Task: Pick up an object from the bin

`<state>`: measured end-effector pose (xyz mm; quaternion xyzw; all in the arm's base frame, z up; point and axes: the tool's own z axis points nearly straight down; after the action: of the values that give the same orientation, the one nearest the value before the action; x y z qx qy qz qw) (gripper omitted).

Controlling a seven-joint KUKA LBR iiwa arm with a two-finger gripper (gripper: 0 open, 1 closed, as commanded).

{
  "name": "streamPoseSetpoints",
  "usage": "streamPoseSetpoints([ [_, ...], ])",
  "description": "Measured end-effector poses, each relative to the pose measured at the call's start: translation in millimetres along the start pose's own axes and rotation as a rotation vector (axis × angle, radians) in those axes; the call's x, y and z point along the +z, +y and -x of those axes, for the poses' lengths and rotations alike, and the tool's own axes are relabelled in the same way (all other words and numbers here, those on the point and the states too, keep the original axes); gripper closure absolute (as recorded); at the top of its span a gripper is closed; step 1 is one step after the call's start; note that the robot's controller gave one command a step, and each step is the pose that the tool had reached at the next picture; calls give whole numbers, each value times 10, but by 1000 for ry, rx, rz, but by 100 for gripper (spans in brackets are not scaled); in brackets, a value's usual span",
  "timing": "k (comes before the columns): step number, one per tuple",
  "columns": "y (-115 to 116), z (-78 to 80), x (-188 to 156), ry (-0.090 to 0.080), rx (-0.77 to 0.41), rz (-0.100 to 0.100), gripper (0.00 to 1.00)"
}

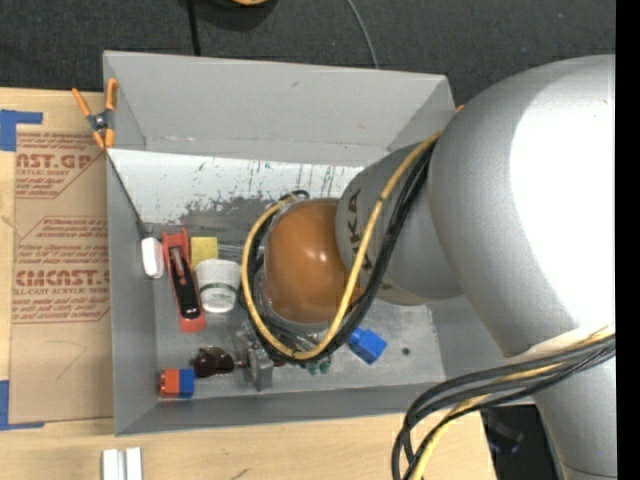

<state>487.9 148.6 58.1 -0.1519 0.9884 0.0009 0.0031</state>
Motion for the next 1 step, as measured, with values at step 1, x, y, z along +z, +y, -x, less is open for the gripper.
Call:
streamPoseSetpoints([
  [1,3,-3,-7,1,-10,0,100],
])
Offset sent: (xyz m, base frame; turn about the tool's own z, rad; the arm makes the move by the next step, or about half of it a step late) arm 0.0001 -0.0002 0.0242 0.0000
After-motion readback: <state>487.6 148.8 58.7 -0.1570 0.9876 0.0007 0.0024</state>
